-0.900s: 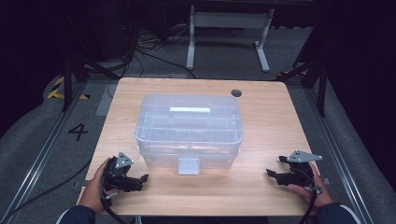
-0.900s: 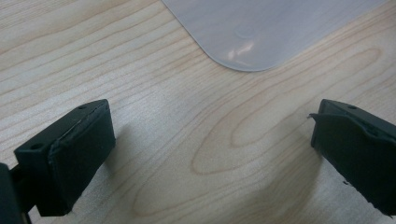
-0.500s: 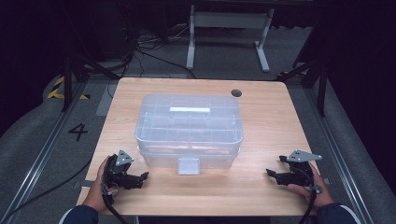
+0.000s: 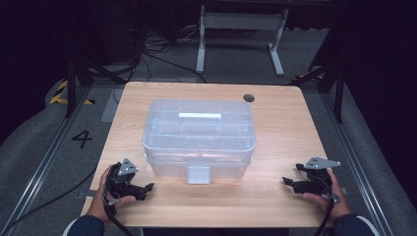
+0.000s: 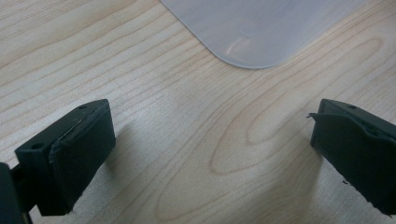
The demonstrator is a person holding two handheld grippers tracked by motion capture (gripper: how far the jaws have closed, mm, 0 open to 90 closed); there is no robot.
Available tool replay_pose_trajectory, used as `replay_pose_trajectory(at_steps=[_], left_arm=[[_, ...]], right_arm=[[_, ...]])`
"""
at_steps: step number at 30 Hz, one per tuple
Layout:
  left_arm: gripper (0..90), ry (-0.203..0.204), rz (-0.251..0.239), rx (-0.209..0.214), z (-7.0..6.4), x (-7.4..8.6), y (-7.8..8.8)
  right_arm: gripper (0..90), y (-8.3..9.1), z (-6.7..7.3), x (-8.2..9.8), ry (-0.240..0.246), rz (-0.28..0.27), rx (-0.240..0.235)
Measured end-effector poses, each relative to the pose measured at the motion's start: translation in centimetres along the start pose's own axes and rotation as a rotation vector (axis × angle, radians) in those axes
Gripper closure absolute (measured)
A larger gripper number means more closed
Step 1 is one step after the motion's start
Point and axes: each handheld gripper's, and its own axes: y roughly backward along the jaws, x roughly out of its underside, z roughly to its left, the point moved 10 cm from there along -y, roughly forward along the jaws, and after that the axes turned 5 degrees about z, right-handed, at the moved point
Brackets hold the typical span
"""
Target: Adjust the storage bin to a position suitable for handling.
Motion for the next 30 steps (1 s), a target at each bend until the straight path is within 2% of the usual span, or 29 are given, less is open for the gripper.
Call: replay_pose_trajectory(at_steps=[6, 9, 14, 21, 29, 30], left_arm=[[0.5, -0.009, -0.004, -0.006, 0.2, 0.0, 0.0], [0.5, -0.010, -0.004, -0.006, 0.2, 0.0, 0.0], [0.5, -0.013, -0.004, -0.003, 0.2, 0.0, 0.0], [0.5, -0.018, -0.002, -0.001, 0.2, 0.0, 0.1], [0.5, -0.017, -0.002, -0.001, 0.2, 0.0, 0.1], [0.5, -0.018, -0.002, -0.001, 0.2, 0.0, 0.1]], right_arm=[[26.9, 0.7, 0.2, -1.2, -0.004, -0.052, -0.016], [27.2, 0.9, 0.4, -1.7, 0.009, -0.065, -0.010], [26.0, 1.3, 0.5, -2.5, 0.003, -0.087, -0.010], [27.8, 3.0, 0.1, -4.8, 0.011, -0.153, 0.002], [30.4, 3.6, 0.3, -6.8, 0.053, -0.156, 0.011], [30.0, 3.8, 0.3, -7.5, 0.059, -0.164, 0.011]])
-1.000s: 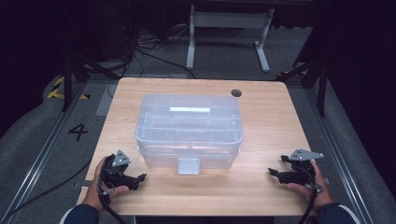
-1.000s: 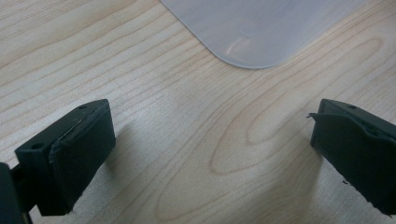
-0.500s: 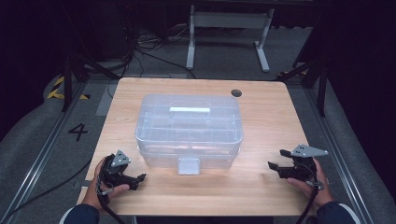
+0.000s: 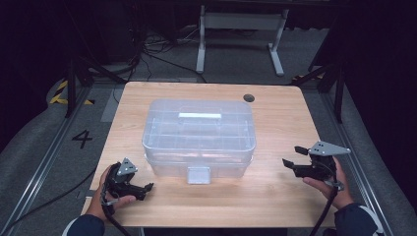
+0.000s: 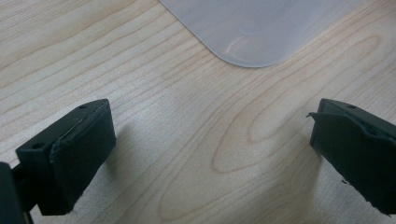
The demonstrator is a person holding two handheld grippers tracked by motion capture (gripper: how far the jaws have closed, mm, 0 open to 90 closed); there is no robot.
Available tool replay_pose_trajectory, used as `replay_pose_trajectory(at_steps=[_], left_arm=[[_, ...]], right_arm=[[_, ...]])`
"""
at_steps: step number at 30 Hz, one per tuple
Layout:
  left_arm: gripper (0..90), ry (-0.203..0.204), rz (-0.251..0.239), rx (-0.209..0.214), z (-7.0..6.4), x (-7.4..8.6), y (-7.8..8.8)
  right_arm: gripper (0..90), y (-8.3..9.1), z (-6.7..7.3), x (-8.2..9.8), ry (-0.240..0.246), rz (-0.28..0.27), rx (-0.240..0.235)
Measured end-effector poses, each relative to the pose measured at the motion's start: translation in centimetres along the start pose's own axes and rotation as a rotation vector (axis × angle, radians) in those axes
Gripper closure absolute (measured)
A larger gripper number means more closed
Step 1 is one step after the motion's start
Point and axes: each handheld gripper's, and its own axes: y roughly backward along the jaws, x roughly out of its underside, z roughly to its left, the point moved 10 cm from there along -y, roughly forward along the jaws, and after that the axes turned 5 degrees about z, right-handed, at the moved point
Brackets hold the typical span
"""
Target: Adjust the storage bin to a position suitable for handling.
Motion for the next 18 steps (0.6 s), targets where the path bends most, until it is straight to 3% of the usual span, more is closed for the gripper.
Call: replay_pose_trajectory(at_steps=[10, 18], left_arm=[[0.5, 0.000, 0.000, 0.000, 0.0, 0.0, 0.0], [0.5, 0.000, 0.000, 0.000, 0.0, 0.0, 0.0]], right_arm=[[30.7, 0.8, 0.5, -3.4, 0.049, -0.042, -0.010], [32.1, 0.7, 2.0, -6.9, 0.101, -0.079, -0.040]])
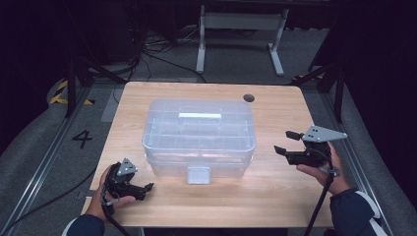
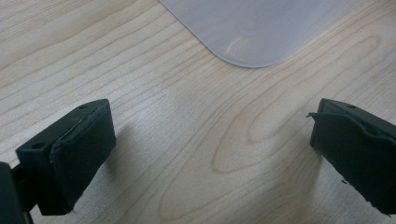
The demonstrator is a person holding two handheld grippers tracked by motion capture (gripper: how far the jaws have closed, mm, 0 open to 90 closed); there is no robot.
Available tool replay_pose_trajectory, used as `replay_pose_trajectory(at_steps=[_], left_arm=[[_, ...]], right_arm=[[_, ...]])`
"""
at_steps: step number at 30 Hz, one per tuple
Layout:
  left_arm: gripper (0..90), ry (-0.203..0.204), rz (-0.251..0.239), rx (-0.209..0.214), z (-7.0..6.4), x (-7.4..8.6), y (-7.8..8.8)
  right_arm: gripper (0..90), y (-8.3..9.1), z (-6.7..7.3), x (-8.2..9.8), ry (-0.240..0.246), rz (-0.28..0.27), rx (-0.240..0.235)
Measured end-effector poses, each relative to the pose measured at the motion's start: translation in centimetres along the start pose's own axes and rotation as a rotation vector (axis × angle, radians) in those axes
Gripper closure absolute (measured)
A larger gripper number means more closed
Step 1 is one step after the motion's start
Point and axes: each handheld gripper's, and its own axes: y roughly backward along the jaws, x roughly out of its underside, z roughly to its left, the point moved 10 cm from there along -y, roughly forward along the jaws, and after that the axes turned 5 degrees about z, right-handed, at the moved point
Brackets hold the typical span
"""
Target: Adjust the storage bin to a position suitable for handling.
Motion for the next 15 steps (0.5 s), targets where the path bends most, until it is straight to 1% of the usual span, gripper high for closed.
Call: replay_pose_trajectory(at_steps=[1, 3, 4, 6, 7, 9, 11, 12, 15], left_arm=[[0.5, 0.000, 0.000, 0.000, 0.0, 0.0, 0.0], [0.5, 0.000, 0.000, 0.000, 0.0, 0.0, 0.0], [0.5, 0.000, 0.000, 0.000, 0.0, 0.0, 0.0], [0.5, 0.000, 0.000, 0.000, 0.0, 0.0, 0.0], [0.5, 0.001, 0.000, 0.000, 0.0, 0.0, 0.0], [0.5, 0.000, 0.000, 0.000, 0.0, 0.0, 0.0], [0.5, 0.000, 0.000, 0.000, 0.0, 0.0, 0.0], [0.5, 0.000, 0.000, 0.000, 0.0, 0.0, 0.0], [0.5, 0.000, 0.000, 0.000, 0.0, 0.0, 0.0]], right_arm=[[32.1, 0.0, 0.0, 0.0, 0.000, 0.000, 0.000], [32.6, -0.2, 0.3, -1.0, 0.021, -0.008, -0.002], [32.6, -0.2, 0.3, -1.0, 0.021, -0.008, -0.002], [33.3, -0.2, 0.5, -1.7, 0.022, -0.018, -0.012], [33.4, -0.2, 0.6, -2.4, 0.030, -0.027, -0.013], [33.5, -0.2, 0.8, -2.7, 0.029, -0.033, -0.018], [33.9, -0.3, 1.0, -3.6, 0.042, -0.042, -0.022], [33.9, -0.3, 1.0, -3.6, 0.042, -0.042, -0.022], [34.1, -0.5, 1.3, -4.6, 0.058, -0.050, -0.030]])
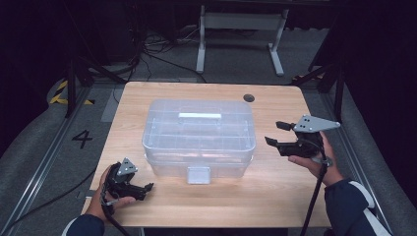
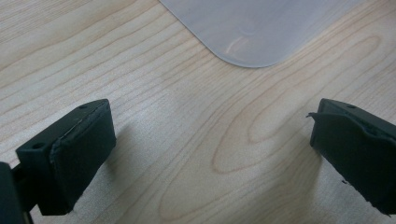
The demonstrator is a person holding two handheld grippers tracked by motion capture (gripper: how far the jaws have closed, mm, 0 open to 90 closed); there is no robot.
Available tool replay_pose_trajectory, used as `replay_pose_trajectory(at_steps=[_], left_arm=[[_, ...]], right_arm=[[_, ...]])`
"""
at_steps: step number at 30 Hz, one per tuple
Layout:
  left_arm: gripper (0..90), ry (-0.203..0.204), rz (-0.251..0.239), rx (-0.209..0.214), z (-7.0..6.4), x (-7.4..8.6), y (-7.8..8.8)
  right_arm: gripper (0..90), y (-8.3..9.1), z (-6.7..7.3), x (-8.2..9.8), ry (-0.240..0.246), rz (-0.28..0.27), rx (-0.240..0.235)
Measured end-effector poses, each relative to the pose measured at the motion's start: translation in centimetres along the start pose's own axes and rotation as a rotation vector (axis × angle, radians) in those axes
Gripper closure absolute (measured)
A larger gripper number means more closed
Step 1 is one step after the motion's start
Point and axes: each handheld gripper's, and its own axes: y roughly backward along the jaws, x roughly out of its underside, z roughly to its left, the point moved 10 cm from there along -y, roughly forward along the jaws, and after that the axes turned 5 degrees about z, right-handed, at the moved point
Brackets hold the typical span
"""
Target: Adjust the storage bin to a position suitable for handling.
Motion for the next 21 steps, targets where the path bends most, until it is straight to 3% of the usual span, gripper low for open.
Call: replay_pose_trajectory(at_steps=[10, 14, 21], left_arm=[[0.5, 0.009, -0.001, 0.004, -0.1, 0.0, 0.0], [0.5, 0.009, -0.001, 0.004, -0.1, 0.0, 0.0], [0.5, 0.002, 0.000, 0.000, 0.0, 0.0, 0.0]], right_arm=[[37.1, -2.0, 1.1, -3.2, 0.027, -0.006, -0.035], [37.3, -2.8, 1.5, -3.8, 0.043, 0.006, -0.049], [40.2, -3.7, 2.2, -5.1, 0.047, -0.017, -0.071]])
